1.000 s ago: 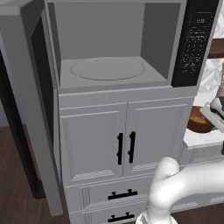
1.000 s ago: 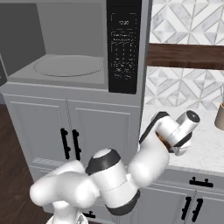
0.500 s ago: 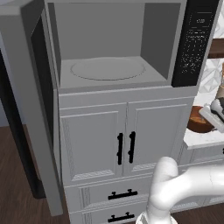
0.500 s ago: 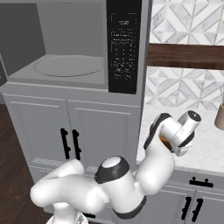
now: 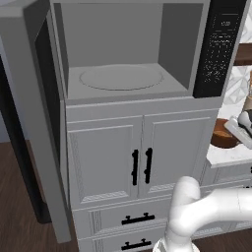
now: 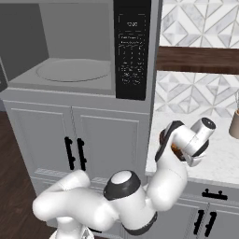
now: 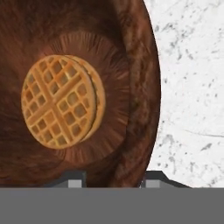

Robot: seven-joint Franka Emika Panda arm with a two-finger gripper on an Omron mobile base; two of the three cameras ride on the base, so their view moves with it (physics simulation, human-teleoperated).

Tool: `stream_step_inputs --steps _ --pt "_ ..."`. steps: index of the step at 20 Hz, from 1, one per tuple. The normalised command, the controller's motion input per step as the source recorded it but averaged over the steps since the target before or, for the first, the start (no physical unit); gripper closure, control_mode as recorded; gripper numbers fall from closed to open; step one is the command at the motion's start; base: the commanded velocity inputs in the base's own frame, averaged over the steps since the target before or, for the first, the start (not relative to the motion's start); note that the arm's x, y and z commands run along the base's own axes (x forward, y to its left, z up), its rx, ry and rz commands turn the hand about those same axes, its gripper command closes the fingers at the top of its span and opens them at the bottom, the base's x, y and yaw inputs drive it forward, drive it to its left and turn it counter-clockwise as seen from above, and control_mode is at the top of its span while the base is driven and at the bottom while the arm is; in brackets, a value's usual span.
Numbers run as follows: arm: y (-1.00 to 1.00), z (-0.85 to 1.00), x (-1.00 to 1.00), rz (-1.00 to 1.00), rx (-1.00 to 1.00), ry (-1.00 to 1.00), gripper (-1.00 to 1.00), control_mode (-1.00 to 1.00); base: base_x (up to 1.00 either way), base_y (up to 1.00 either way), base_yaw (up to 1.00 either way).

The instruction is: Open the microwave, place the bowl with waffle inside the microwave, then close the microwave door and turn it on.

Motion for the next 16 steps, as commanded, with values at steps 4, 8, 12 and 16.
stream_step_inputs --steps 4,8,12,16 --pt "0.0 0.0 0.0 0.0 0.0 0.0 1.0 -1.0 0.0 0.0 0.0" --pt "-0.01 0.05 -0.16 0.0 0.0 0.0 1.0 -1.0 0.0 0.0 0.0" --pt "-0.29 0.54 -0.82 -0.24 0.02 0.0 1.0 -1.0 0.0 0.0 0.0" --pt "-0.44 0.68 -0.94 -0.43 0.04 0.0 1.0 -1.0 0.0 0.0 0.0"
